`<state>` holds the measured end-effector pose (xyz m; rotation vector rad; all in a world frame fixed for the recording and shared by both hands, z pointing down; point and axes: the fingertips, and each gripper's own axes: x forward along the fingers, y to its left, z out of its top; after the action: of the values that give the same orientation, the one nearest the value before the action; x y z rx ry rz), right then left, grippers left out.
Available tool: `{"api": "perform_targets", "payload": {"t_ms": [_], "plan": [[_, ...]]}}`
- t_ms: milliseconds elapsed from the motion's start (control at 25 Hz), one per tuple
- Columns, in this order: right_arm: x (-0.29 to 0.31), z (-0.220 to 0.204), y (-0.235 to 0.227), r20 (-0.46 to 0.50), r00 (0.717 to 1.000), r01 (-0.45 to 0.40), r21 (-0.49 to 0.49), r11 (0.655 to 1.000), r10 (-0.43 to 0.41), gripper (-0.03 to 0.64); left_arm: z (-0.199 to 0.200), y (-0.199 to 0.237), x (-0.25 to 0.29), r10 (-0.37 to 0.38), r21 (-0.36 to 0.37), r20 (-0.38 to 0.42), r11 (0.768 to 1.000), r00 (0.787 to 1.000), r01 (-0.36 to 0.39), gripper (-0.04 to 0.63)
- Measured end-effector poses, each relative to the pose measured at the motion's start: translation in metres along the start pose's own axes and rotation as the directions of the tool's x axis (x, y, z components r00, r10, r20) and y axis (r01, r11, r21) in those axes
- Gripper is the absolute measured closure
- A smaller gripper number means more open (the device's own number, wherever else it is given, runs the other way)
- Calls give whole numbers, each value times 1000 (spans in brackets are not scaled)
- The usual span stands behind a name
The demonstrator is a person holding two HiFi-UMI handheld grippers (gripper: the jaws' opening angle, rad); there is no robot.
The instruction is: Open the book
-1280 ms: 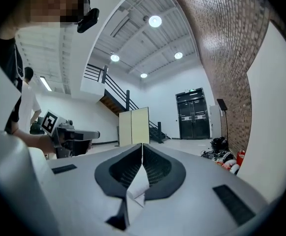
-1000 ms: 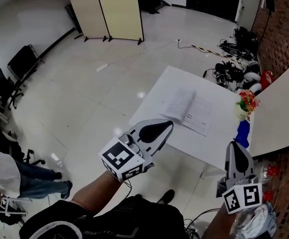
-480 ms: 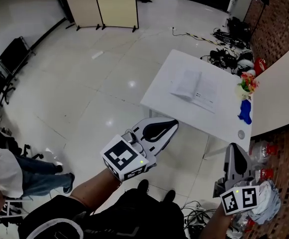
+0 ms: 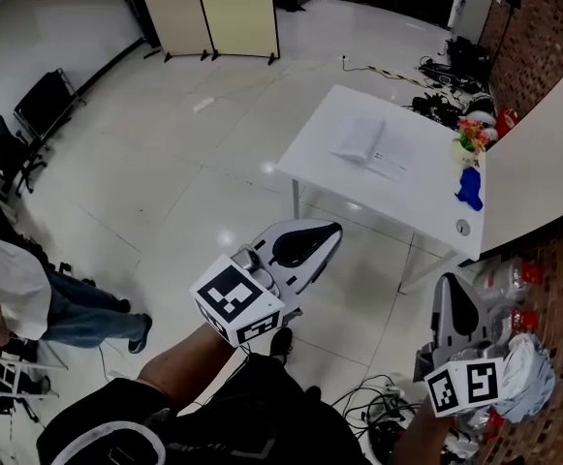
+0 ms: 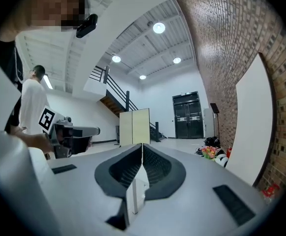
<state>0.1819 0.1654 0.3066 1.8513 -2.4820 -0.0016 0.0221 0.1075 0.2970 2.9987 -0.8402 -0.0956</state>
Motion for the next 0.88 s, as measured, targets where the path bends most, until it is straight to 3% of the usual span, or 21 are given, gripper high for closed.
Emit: {"api": "perform_targets", "payload": {"t_ms": [160,400,640,880], "plan": [[-52,-3,2,8,1000,-23,8,1000,23,615,-6,-56,-18,20,6,-34,1000,999,-20,599],[-97,3,24,25,999,-33,24,999,32,615,9,-106,-53,1,27,-48,1000,999,1,599],[-113,12,69,46,999,-25,30,999,24,615,23,-109,-101,3,45,-14,999,1000,-2,598],[-120,13,108,22,1000,-10,41,999,9,615,16,-91,-144,35,16,-25,999,999,-35,598]]}}
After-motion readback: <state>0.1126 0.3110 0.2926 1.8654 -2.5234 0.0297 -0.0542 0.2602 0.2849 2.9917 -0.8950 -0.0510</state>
